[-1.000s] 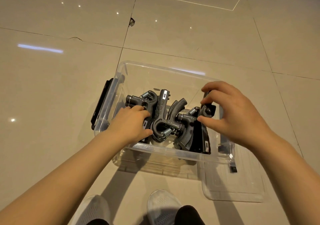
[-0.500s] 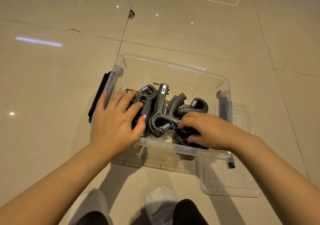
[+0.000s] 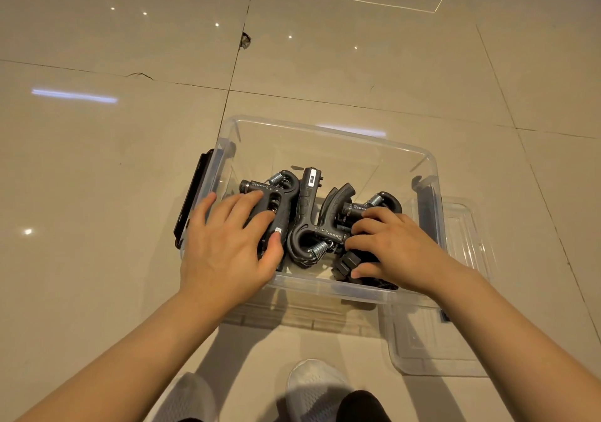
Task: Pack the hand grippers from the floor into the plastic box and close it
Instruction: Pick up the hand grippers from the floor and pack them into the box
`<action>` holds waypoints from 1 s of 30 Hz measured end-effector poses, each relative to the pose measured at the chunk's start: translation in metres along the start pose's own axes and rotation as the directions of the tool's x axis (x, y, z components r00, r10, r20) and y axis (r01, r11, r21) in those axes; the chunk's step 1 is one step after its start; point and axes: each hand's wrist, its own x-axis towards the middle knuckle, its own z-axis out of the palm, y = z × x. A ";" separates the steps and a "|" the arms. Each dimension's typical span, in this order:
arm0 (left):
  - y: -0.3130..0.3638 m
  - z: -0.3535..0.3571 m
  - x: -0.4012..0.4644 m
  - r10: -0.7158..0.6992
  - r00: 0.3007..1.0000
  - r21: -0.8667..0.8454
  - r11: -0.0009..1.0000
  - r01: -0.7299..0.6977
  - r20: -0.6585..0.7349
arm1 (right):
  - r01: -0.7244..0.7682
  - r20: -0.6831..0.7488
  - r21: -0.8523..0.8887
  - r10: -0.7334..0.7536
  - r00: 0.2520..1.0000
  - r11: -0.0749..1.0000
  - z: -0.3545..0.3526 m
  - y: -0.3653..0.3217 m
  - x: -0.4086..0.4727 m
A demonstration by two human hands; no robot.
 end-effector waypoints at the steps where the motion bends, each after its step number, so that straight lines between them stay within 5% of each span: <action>1: 0.000 0.000 0.000 0.005 1.000 -0.006 1.000 -0.005 0.001 | -0.005 0.009 -0.002 0.005 1.000 1.000 0.001 -0.001 0.000; 7: -0.003 -0.007 0.001 -0.007 0.994 -0.113 0.993 0.020 0.112 | -0.083 0.019 0.127 0.081 0.997 0.988 -0.019 -0.014 -0.010; 12: -0.012 -0.072 -0.019 0.196 0.969 -0.239 0.958 -0.157 0.151 | -0.022 -0.080 0.268 0.045 0.996 0.963 -0.072 -0.055 -0.035; 19: -0.002 -0.251 -0.065 -0.075 0.989 -0.483 0.866 0.128 0.127 | 0.138 -0.186 0.323 -0.080 0.979 0.936 -0.184 -0.140 -0.130; 30: 0.049 -0.423 -0.177 -0.046 0.999 -0.349 0.937 0.036 -0.023 | 0.331 -0.348 0.316 -0.216 0.912 0.889 -0.275 -0.255 -0.246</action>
